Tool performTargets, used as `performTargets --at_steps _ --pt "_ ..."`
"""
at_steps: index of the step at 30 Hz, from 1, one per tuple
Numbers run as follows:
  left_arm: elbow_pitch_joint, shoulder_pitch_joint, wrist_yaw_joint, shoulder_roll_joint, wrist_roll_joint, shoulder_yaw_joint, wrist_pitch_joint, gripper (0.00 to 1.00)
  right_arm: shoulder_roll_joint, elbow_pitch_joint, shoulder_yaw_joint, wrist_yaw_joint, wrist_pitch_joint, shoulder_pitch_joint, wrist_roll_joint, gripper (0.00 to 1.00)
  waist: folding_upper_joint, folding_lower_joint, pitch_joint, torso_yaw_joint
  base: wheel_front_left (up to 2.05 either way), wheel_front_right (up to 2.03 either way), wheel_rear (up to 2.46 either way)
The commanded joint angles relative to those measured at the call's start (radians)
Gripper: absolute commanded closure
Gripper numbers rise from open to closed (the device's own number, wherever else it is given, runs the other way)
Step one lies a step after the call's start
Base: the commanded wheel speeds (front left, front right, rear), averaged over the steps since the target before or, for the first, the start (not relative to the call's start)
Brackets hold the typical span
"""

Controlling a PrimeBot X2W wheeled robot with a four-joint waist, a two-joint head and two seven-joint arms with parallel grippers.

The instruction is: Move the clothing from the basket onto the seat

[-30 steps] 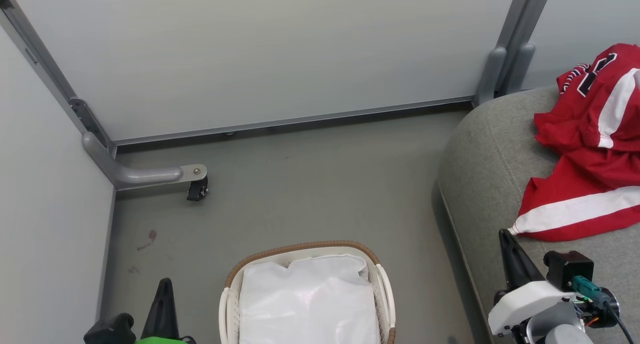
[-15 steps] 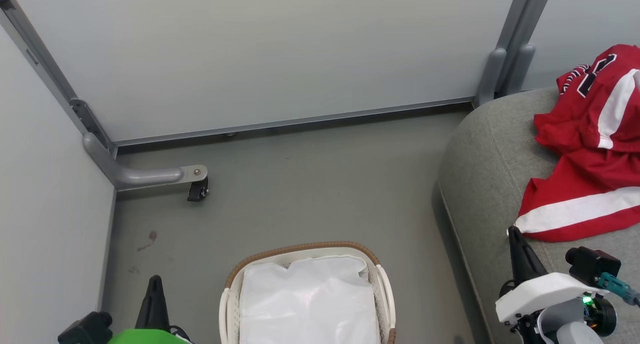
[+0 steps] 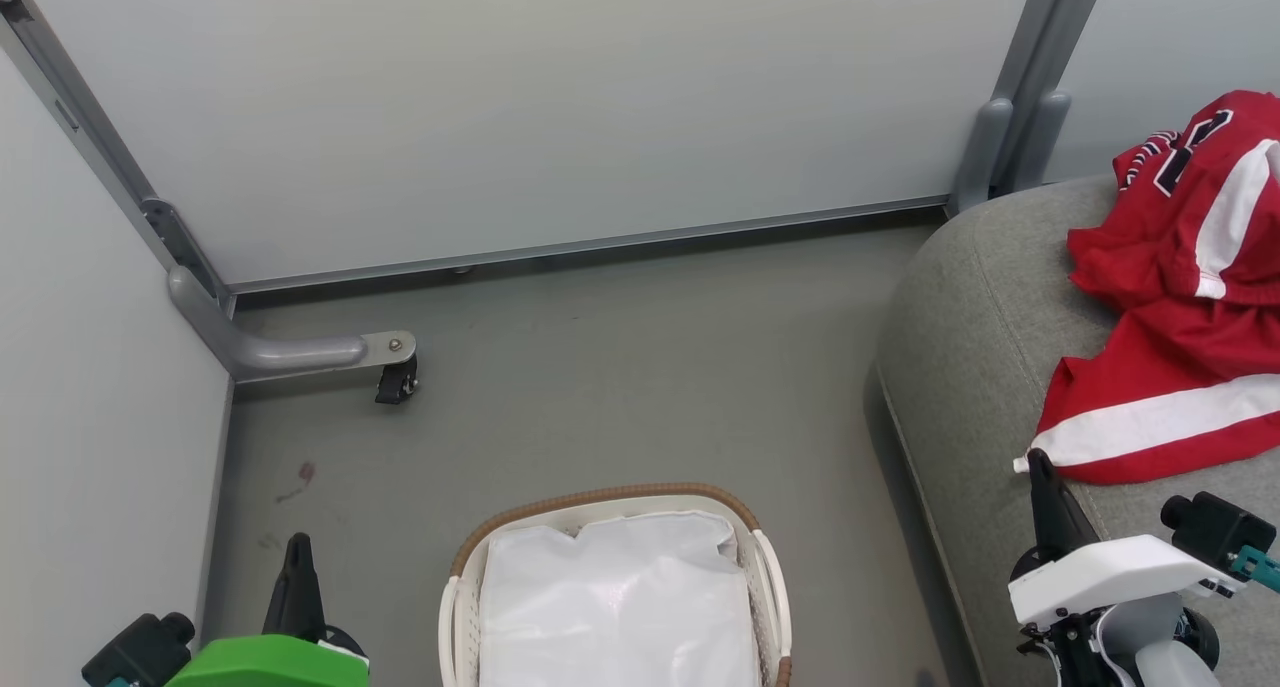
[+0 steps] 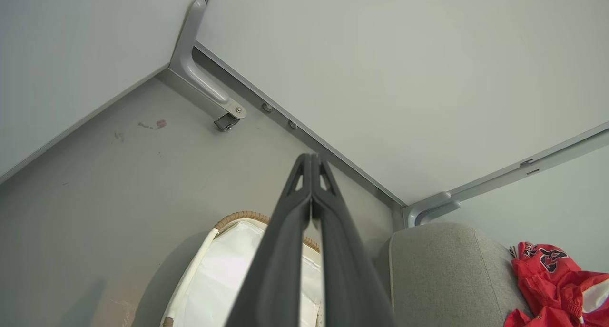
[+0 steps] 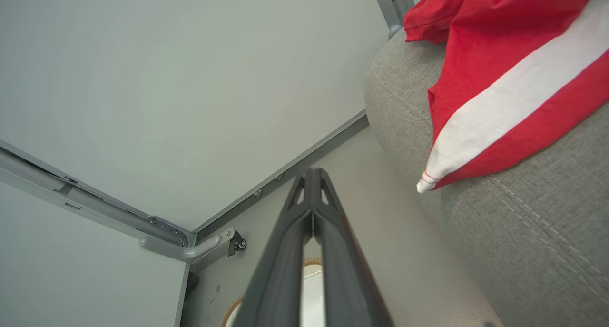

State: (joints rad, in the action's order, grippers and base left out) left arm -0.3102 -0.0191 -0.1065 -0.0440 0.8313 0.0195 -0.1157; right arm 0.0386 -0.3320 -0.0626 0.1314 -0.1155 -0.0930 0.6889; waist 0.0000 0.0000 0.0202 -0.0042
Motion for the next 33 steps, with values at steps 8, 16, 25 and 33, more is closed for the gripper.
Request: performTargets --at_steps 8,16,25,33 --pt "0.022 0.044 -0.008 -0.005 0.115 0.017 0.032 1.0 0.008 0.026 -0.011 0.0 0.032 -0.015 0.134 1.0 0.0 0.0 -0.002 0.0 0.0 0.0 0.0" --pt "0.028 0.056 -0.01 -0.005 0.202 0.028 0.057 1.0 0.009 0.035 -0.016 0.0 0.058 -0.016 0.237 1.0 0.0 0.0 -0.003 0.001 0.0 0.0 0.0" --pt "0.036 0.071 -0.013 -0.006 0.301 0.039 0.088 1.0 0.01 0.045 -0.023 -0.001 0.089 -0.018 0.355 1.0 0.0 0.0 -0.005 0.001 0.0 0.0 0.0" --pt "0.041 0.082 -0.016 -0.006 0.375 0.048 0.109 1.0 0.01 0.052 -0.028 -0.001 0.11 -0.018 0.441 1.0 0.0 0.0 -0.006 0.002 0.0 0.0 0.0"
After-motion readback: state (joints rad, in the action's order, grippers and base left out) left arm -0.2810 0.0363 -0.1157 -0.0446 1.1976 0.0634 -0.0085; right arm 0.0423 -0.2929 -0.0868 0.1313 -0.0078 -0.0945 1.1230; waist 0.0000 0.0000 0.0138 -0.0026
